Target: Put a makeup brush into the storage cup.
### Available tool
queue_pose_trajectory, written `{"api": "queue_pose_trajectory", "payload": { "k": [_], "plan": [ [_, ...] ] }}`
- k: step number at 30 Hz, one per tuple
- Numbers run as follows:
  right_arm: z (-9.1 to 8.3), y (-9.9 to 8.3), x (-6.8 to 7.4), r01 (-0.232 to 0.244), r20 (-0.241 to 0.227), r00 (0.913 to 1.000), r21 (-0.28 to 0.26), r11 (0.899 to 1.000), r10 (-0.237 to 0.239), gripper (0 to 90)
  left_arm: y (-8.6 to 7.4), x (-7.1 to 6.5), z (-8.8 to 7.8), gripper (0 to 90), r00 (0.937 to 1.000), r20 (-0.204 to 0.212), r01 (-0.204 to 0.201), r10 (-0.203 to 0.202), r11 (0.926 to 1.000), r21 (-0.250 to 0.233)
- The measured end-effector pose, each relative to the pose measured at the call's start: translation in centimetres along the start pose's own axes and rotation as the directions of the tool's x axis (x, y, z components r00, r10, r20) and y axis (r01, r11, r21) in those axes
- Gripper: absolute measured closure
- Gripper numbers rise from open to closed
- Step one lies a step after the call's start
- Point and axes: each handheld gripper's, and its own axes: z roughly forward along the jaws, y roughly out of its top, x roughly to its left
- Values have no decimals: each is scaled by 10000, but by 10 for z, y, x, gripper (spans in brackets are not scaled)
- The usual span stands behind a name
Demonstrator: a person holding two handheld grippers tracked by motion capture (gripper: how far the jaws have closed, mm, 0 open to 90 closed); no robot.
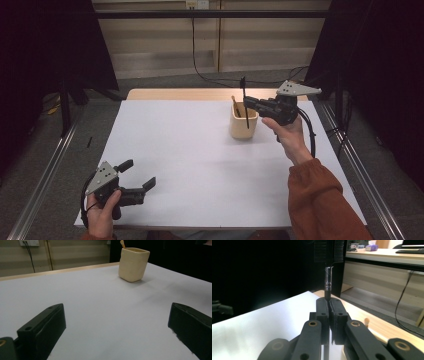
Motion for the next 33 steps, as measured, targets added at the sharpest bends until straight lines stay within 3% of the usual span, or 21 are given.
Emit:
{"api": "queue_pose_trajectory", "payload": {
  "k": [19, 29, 33],
  "plan": [
    [11, 18, -19, -43, 552, 9985, -148, 9999, 51, 860, 0, -1, 1, 14, 10000, 27, 2, -2, 10000, -26],
    [23, 17, -28, 22, 981, 9952, -34, 10000, -19, 860, 0, -1, 1, 14, 10000, 25, 1, -1, 10000, -3],
    [28, 15, -35, -206, 1173, 9929, -108, 9997, 217, 860, 0, -1, 1, 14, 10000, 38, -30, 30, 10000, 13]
  ]
}}
